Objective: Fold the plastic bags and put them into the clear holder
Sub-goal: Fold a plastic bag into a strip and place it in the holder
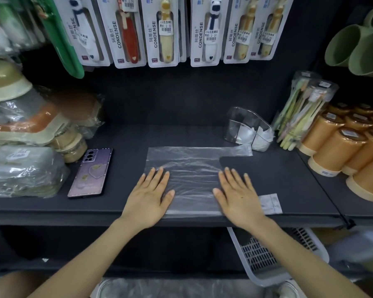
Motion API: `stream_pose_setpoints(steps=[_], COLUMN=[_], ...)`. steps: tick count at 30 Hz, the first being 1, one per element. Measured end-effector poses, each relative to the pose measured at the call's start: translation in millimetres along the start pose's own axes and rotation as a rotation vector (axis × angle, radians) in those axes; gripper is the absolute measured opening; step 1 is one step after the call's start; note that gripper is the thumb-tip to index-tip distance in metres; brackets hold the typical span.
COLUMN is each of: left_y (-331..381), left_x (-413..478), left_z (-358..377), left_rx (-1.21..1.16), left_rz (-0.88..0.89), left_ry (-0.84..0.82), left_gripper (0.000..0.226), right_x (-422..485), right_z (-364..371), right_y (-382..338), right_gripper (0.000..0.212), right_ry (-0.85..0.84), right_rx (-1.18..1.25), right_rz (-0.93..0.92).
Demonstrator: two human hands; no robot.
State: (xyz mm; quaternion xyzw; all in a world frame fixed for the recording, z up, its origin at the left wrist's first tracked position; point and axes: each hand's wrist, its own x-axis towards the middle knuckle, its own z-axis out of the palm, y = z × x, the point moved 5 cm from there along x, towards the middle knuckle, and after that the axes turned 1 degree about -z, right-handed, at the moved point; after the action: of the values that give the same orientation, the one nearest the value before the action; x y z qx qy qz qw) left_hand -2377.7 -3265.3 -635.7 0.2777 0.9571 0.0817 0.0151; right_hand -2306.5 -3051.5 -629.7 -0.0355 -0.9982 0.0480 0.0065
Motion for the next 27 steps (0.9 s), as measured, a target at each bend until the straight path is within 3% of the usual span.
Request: stream_pose_setpoints(steps=[5, 8, 11, 13, 15, 18, 21, 24, 27], left_y=[-3, -8, -8, -4, -1, -6, -10, -10, -12], left_x=[-1, -8, -23, -34, -42, -52, -58, -61, -62], left_z=[-6, -18, -25, -26, -27, -34, -41, -44, -43], left_rx=[-0.124, -0.304, -0.273, -0.343, -0.458, -0.695, -1.079, -1.234, -1.332], left_rz=[0.014, 0.006, 0.094, 0.139, 0.135, 0.079, -0.064, -0.103, -0.144], left_ry=[-0.037, 0.157, 0.365, 0.327, 0.229, 0.173, 0.111, 0.060, 0.022], left_gripper=[0.116, 0.089, 0.057, 0.053, 0.058, 0.063, 0.075, 0.082, 0.078], right_x=[-23, -34, -43, -52, -59, -63, -62, -49, -26], right_z=[-16, -9, -7, -12, -19, -37, -56, -71, -84], right_y=[-23, -45, -47, -48, -46, -41, -41, -38, -41], right_gripper=[0.074, 0.069, 0.046, 0.026, 0.026, 0.026, 0.027, 0.021, 0.015], right_ry=[0.151, 0.180, 0.302, 0.422, 0.457, 0.426, 0.262, 0.059, -0.086], right_rx=[0.046, -0.074, -0.118, -0.062, 0.021, 0.186, 0.290, 0.428, 0.471], right_rz=[-0.279, -0.451, -0.505, -0.556, -0.562, -0.489, -0.346, -0.201, -0.193])
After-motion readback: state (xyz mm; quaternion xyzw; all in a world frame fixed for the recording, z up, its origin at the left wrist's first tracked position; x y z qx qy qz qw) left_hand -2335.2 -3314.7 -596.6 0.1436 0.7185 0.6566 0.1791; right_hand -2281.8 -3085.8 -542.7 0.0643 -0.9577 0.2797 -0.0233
